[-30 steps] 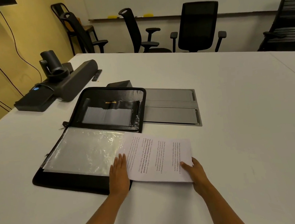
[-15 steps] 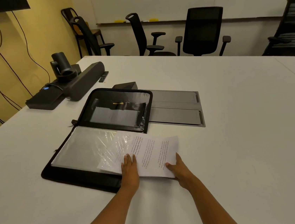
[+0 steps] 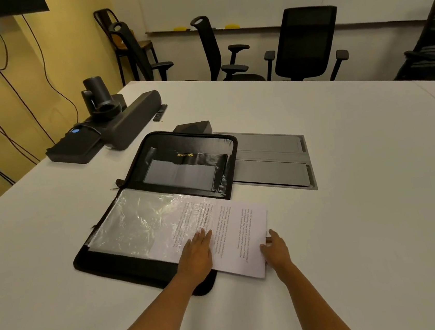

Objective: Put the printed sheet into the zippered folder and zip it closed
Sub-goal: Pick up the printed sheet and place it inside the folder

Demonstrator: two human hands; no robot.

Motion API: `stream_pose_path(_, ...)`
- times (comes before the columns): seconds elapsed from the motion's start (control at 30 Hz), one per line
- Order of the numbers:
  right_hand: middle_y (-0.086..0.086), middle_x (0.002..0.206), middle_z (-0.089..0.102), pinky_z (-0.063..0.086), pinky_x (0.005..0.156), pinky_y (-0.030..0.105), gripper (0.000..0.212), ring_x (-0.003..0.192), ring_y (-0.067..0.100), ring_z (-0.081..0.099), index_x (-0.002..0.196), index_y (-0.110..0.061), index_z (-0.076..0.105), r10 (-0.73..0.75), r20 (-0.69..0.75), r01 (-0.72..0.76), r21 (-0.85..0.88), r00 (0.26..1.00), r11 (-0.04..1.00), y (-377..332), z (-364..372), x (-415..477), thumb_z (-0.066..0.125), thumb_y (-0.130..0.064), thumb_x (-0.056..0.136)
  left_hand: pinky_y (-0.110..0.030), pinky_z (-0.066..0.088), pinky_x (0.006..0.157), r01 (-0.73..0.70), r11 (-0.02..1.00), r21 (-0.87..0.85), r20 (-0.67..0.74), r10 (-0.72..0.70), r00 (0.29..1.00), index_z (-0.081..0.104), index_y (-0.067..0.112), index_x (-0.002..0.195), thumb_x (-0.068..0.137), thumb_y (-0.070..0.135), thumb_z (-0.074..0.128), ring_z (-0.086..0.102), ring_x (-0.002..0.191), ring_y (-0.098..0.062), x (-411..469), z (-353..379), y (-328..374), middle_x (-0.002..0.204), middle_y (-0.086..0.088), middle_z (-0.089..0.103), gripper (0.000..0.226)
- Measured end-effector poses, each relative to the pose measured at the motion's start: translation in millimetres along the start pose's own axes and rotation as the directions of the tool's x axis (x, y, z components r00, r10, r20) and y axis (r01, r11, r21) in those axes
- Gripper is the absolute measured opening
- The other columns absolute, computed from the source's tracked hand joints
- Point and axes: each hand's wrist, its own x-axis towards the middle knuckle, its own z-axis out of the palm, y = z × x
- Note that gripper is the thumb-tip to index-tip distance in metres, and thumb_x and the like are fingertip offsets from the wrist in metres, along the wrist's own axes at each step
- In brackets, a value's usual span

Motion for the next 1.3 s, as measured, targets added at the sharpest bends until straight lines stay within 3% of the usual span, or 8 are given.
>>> stream_pose_path(0.1, 0.021, 0.129, 0.054, 0.045, 0.097, 0.037, 0.041, 0.115, 0.032, 0.054, 0.133, 0.001, 0.043, -0.022, -0.089, 0.024, 0.020, 0.996, 1.000, 0, 4, 1, 0.044, 0.003, 0.092, -0.035, -0.002, 0.122, -0.050, 0.994, 0.093, 0.080, 0.043, 0.996, 0.004, 0.017, 0.151, 0.103, 0.022, 0.019, -0.002, 0.149, -0.018, 13, -10, -20, 0.161, -0.005, -0.002, 0.051)
stream_pose_path(0.27, 0.018, 0.130, 0.052, 0.043, 0.104, 0.042, 0.040, 0.119, 0.032, 0.052, 0.134, -0.006, 0.046, -0.025, -0.177, 0.023, -0.010, 0.984, 1.000, -4, 15, 6, 0.042, -0.002, 0.094, -0.038, -0.007, 0.120, -0.127, 0.975, 0.180, 0.138, 0.103, 0.985, -0.004, 0.019, 0.151, 0.103, 0.032, 0.016, -0.012, 0.148, -0.019, 33, -17, -43, 0.160, -0.004, -0.013, 0.054)
stream_pose_path(0.47, 0.017, 0.130, 0.052, 0.043, 0.104, 0.043, 0.037, 0.118, 0.032, 0.052, 0.133, -0.007, 0.047, -0.003, -0.300, 0.012, 0.028, 0.954, 1.000, -8, 28, 9, 0.046, -0.010, 0.095, -0.038, -0.013, 0.118, -0.243, 0.955, 0.171, 0.180, 0.212, 0.960, -0.013, 0.023, 0.149, 0.101, 0.043, 0.016, -0.020, 0.146, -0.018, 45, -10, -51, 0.158, -0.001, -0.022, 0.060)
stream_pose_path(0.67, 0.015, 0.129, 0.053, 0.046, 0.098, 0.040, 0.038, 0.113, 0.030, 0.056, 0.132, -0.009, 0.048, -0.017, -0.336, 0.023, 0.013, 0.942, 1.000, -10, 40, 10, 0.049, -0.013, 0.094, -0.025, -0.037, 0.101, -0.272, 0.949, 0.159, 0.088, 0.260, 0.962, -0.027, 0.024, 0.140, 0.099, 0.048, 0.013, -0.029, 0.142, -0.018, 42, 7, -56, 0.149, 0.002, -0.035, 0.062)
stream_pose_path(0.83, 0.015, 0.129, 0.053, 0.048, 0.096, 0.039, 0.041, 0.110, 0.029, 0.057, 0.133, -0.010, 0.046, -0.036, -0.306, 0.047, 0.029, 0.951, 0.998, -16, 55, 8, 0.053, -0.014, 0.093, -0.029, -0.037, 0.102, -0.267, 0.950, 0.162, 0.060, 0.261, 0.964, -0.031, 0.029, 0.138, 0.097, 0.051, 0.010, -0.045, 0.131, -0.005, 42, 15, -55, 0.146, 0.002, -0.040, 0.062)
stream_pose_path(0.97, 0.014, 0.130, 0.053, 0.049, 0.095, 0.039, 0.043, 0.110, 0.028, 0.058, 0.134, -0.010, 0.044, -0.048, -0.253, 0.058, 0.033, 0.966, 0.998, -24, 71, 8, 0.055, -0.016, 0.092, -0.030, -0.036, 0.103, -0.256, 0.953, 0.164, 0.053, 0.251, 0.967, -0.030, 0.028, 0.139, 0.097, 0.051, 0.010, -0.034, 0.139, -0.018, 41, 17, -53, 0.148, 0.002, -0.038, 0.062)
stream_pose_path(1.2, 0.014, 0.126, 0.058, 0.047, 0.095, 0.038, 0.033, 0.109, 0.028, 0.058, 0.128, -0.010, 0.050, -0.031, -0.307, 0.063, 0.098, 0.951, 0.993, -27, 74, 16, 0.050, -0.016, 0.095, -0.037, -0.014, 0.117, -0.202, 0.975, 0.090, -0.018, 0.204, 0.979, -0.016, 0.028, 0.144, 0.099, 0.047, 0.010, -0.020, 0.144, -0.014, 59, -8, -86, 0.156, 0.004, -0.021, 0.056)
stream_pose_path(1.3, 0.014, 0.125, 0.058, 0.047, 0.094, 0.038, 0.032, 0.108, 0.028, 0.058, 0.127, -0.010, 0.051, -0.019, -0.347, 0.067, 0.127, 0.938, 0.990, -31, 79, 18, 0.048, -0.016, 0.096, -0.039, -0.011, 0.118, -0.128, 0.984, 0.126, -0.014, 0.131, 0.991, -0.009, 0.026, 0.148, 0.084, 0.060, -0.012, -0.013, 0.147, -0.018, 67, -23, -112, 0.156, 0.002, -0.019, 0.072)
